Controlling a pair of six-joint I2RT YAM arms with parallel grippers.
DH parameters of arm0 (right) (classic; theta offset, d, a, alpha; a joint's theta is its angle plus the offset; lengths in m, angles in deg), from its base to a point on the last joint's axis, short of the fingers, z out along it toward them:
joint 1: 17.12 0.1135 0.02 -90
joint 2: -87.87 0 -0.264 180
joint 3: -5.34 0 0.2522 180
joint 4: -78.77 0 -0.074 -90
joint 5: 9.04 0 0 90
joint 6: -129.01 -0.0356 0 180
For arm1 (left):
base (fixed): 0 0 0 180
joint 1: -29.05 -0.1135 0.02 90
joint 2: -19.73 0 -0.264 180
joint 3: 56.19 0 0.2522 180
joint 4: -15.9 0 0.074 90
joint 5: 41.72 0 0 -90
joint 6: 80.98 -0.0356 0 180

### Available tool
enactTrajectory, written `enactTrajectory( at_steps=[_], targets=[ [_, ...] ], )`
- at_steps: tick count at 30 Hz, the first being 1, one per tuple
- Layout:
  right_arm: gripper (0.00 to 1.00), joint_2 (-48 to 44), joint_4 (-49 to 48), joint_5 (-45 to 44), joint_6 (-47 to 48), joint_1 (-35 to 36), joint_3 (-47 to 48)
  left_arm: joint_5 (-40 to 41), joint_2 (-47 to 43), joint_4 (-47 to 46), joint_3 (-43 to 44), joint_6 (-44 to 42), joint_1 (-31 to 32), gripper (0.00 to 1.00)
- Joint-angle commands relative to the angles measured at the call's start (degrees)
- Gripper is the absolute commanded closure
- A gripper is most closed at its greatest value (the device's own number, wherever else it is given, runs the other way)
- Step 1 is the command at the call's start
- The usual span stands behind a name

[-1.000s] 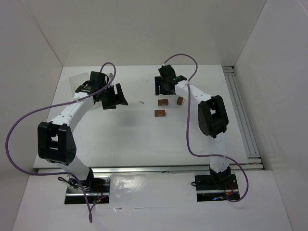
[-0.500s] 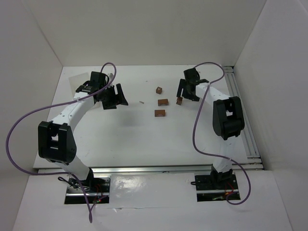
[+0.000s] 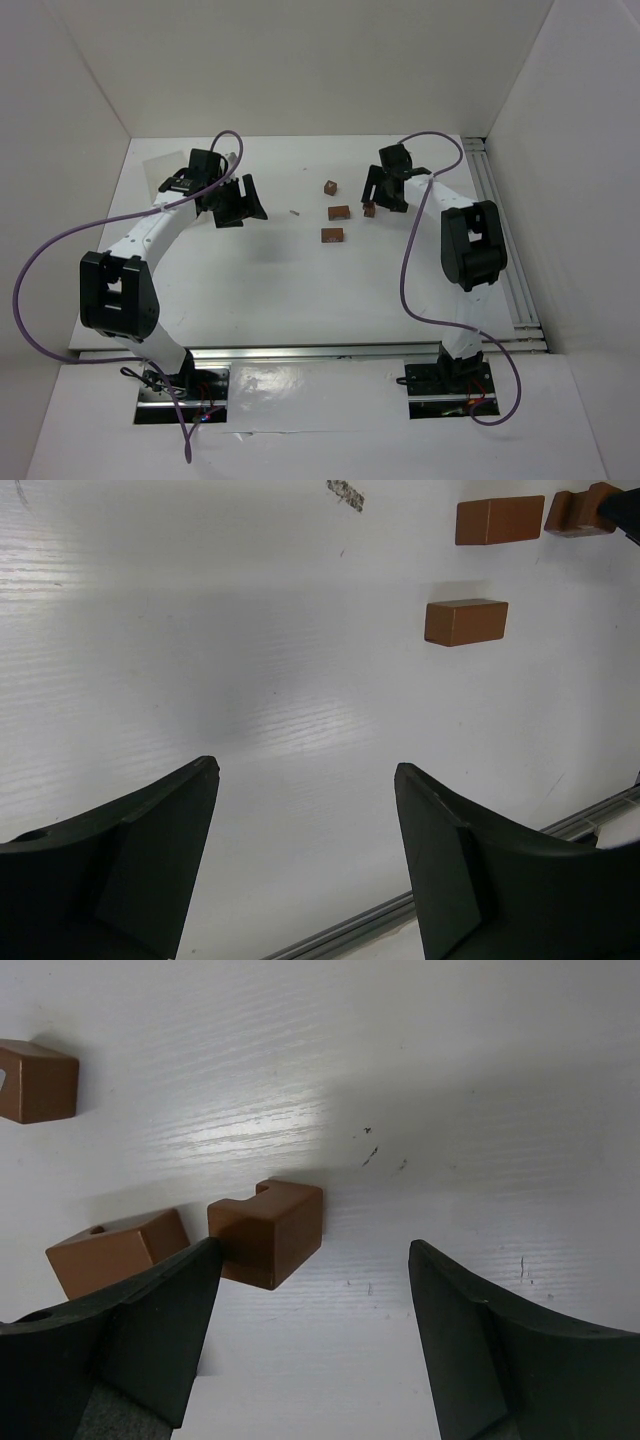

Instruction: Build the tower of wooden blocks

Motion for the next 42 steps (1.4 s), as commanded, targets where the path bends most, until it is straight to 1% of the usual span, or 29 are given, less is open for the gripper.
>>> enactTrajectory(
  at_steps=[1,4,6,15,21,24,26,28,29,30,31,32,34,38,42],
  targets=[
    [0.18,0.11,-1.97,0.83,-0.38,0.83,0.52,-0.52,-0.42,-0.85,0.78,-0.21,0.23,0.16],
    [0.21,0.11,-1.97,0.31,-0.38,0.83,0.52,-0.52,-0.42,-0.85,0.78,-0.21,0.23,0.16],
    [0.21,0.82,-1.97,0.31,-0.38,0.83,1.13,0.00,-0.42,-0.85,0.78,-0.21,0.23,0.16],
    [0.23,7.05,0.22,-0.92,0.14,1.89,5.36,0.01,-0.42,-0.85,0.25,-0.21,0.23,0.16],
    [0.23,7.58,0.22,-0.92,0.14,2.42,5.36,0.54,-0.42,-0.85,0.25,-0.21,0.23,0.16],
    [0.26,7.06,0.22,-1.97,0.76,2.42,5.36,0.54,-0.42,-0.85,0.25,-0.21,0.23,0.16],
    [0.29,6.53,0.83,-2.68,1.29,2.42,5.36,0.54,-0.42,-0.85,0.25,-0.21,0.23,0.17],
    [0.39,5.92,0.84,-4.26,1.29,2.42,5.36,0.54,-0.42,-0.85,0.25,-0.21,0.23,0.18],
    [0.45,5.13,0.84,-4.26,1.81,2.94,5.36,0.54,-0.42,-0.85,0.25,-0.21,0.23,0.18],
    [0.54,4.60,1.45,-4.96,1.81,2.94,5.88,0.02,-0.42,-0.85,0.25,-0.21,0.23,0.18],
    [0.59,3.29,1.45,-6.10,1.81,2.94,5.89,0.01,-0.42,-0.85,0.25,-0.21,0.23,0.18],
    [0.61,2.15,1.45,-7.15,1.81,3.73,5.89,0.01,-0.42,-0.85,0.25,-0.21,0.23,0.18],
    [0.61,-1.97,0.93,-8.39,3.30,5.05,3.96,0.01,-0.42,-0.85,0.25,-0.21,0.23,0.18],
    [0.61,-7.34,2.24,-8.39,2.78,8.12,1.85,0.54,-0.95,-0.33,0.77,-0.74,0.23,0.18],
    [0.61,-10.17,3.38,-9.44,1.46,14.52,-1.58,0.54,-0.95,-0.33,0.78,-0.74,0.23,0.18]
  ],
)
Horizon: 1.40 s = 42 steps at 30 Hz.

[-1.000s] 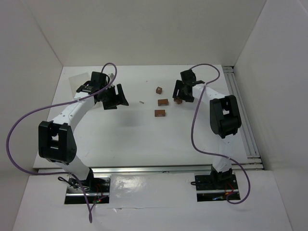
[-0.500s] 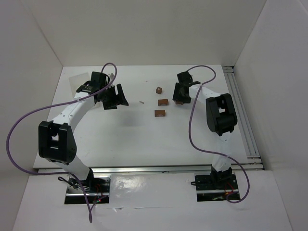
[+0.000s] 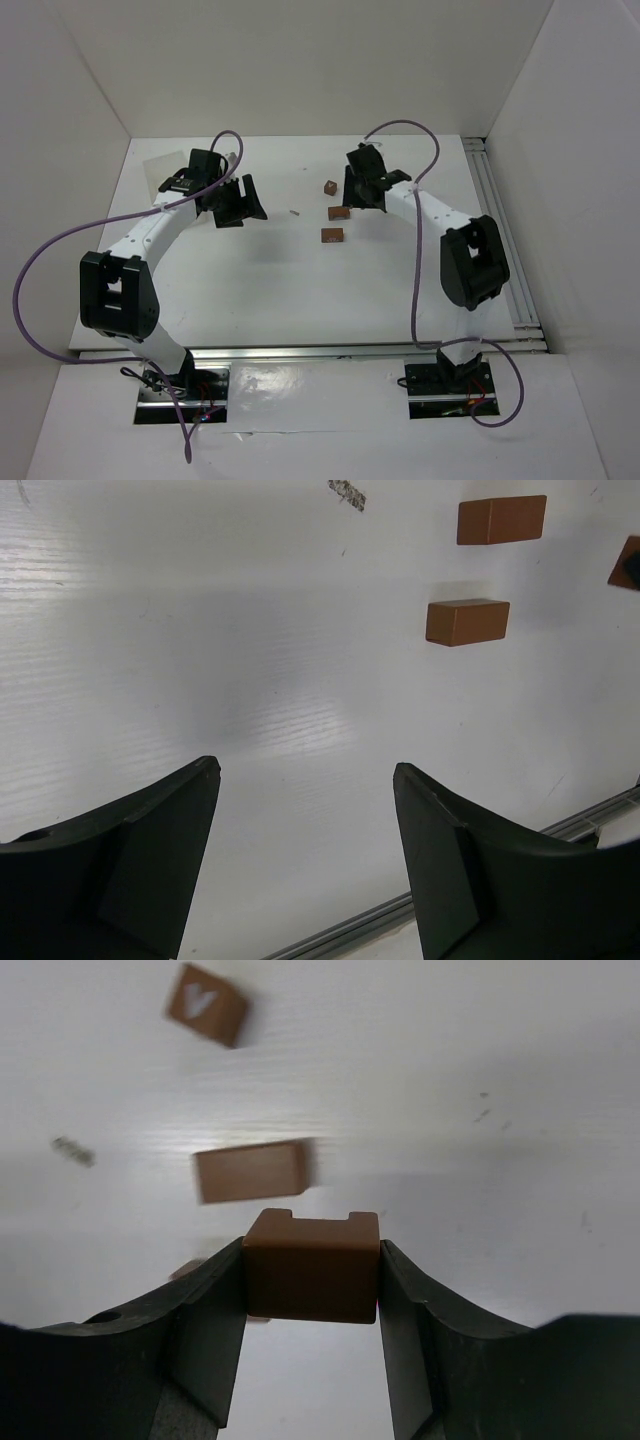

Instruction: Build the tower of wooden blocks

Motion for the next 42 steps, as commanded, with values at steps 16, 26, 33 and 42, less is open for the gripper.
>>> enactTrajectory(
  at_steps=[16,26,33,42],
  targets=[
    [0.60,2.32,3.90,-1.23,-6.83,12.01,0.15,0.43,-2.53,-0.37,0.25,-0.69,0.23,0.18],
    [0.60,4.61,3.90,-1.23,-6.83,12.53,0.68,0.43,-3.06,-0.37,-0.80,-0.69,0.23,0.18],
    [0.58,5.66,3.90,-2.37,-6.83,12.53,3.13,0.43,-3.06,-0.37,-0.80,-0.69,0.23,0.18],
    [0.58,6.80,4.43,-2.90,-6.83,12.53,4.19,0.43,-3.06,-0.37,-1.33,-0.69,0.23,0.18]
  ],
)
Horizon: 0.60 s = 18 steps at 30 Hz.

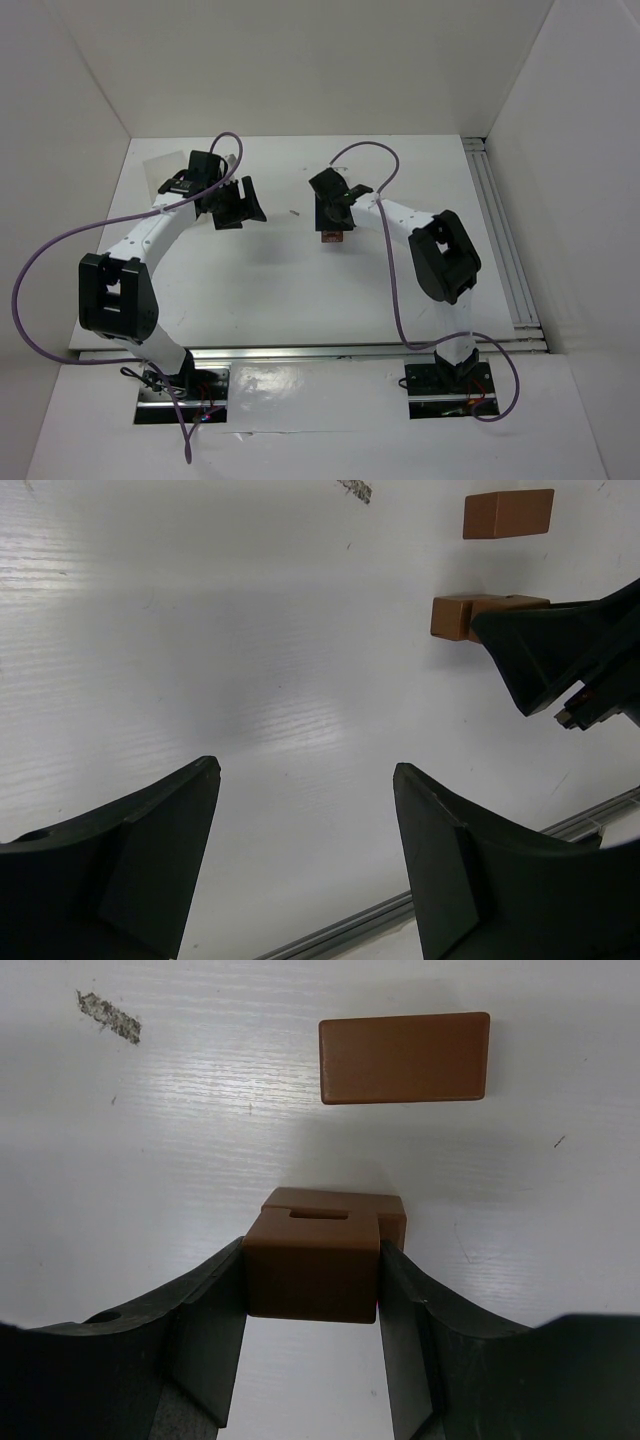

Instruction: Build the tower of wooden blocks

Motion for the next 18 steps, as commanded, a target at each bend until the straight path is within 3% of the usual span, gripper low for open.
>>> enactTrajectory(
  at_steps=[1,9,18],
  targets=[
    [0.58,0.97,1.06,-1.37,-0.74,0.60,2.58,0.06,-2.32,-0.50,-0.37,-0.69,0.23,0.18],
    [0.58,1.49,1.06,-1.89,-0.74,0.60,2.58,0.06,-2.32,-1.03,-0.37,-0.69,0.23,0.18],
    [0.34,1.50,1.59,-1.89,-0.74,0.60,2.58,0.06,-2.32,-1.03,-0.90,-0.69,0.23,0.18]
  ],
)
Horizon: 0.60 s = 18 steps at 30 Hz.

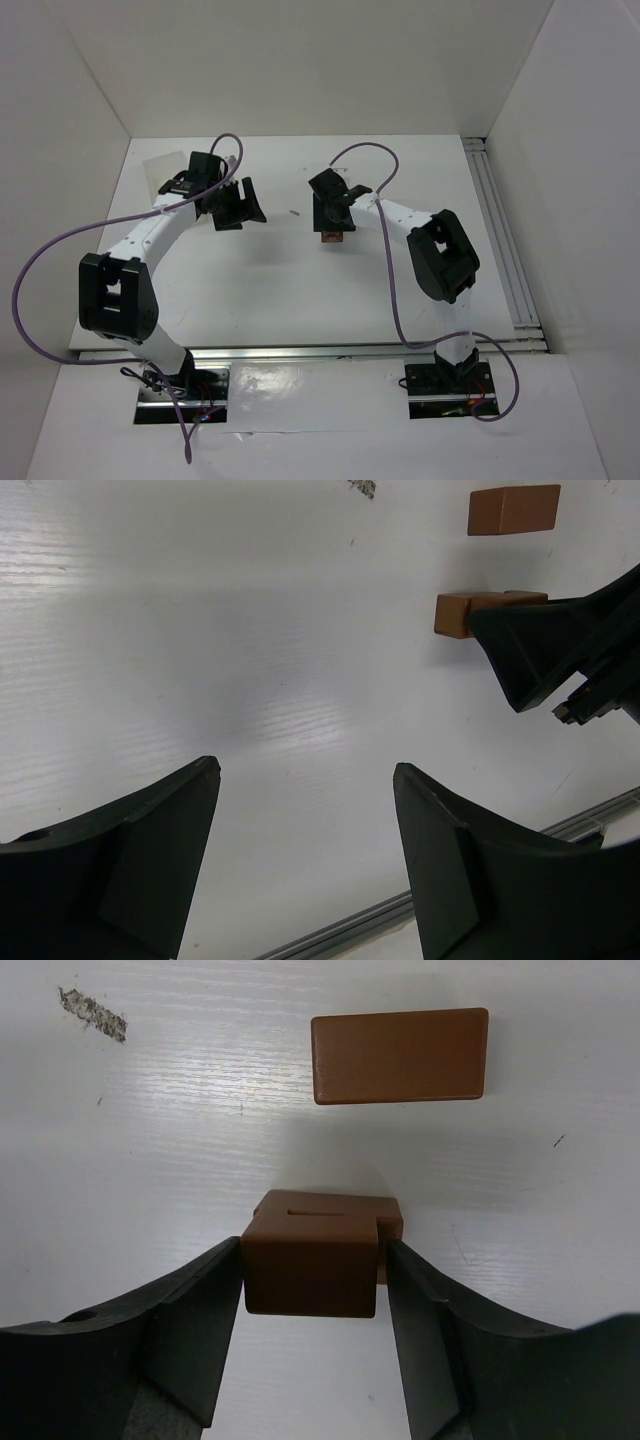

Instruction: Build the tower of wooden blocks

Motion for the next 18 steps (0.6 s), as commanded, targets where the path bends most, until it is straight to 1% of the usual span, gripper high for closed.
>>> enactTrajectory(
  at_steps=[1,2,7,11,18],
  targets=[
    [0.33,0.49,1.50,-1.48,-0.56,0.60,2.27,0.06,-2.32,-0.85,-0.55,-0.69,0.23,0.18],
    [0.33,-0.03,1.50,-1.48,-0.56,0.60,2.27,0.06,-2.32,-0.85,-0.55,-0.69,0.23,0.18],
    [0.25,-0.65,2.03,-2.01,-0.03,0.60,3.50,0.06,-2.32,-0.85,-0.55,-0.69,0.23,0.18],
    [0.25,-1.18,2.65,-2.62,0.58,0.07,4.91,0.06,-2.32,-0.85,-0.55,-0.69,0.23,0.18],
    [0.22,-1.18,3.17,-3.15,2.25,-2.13,10.18,0.06,-2.32,-0.85,-0.55,-0.69,0.23,0.18]
  ],
)
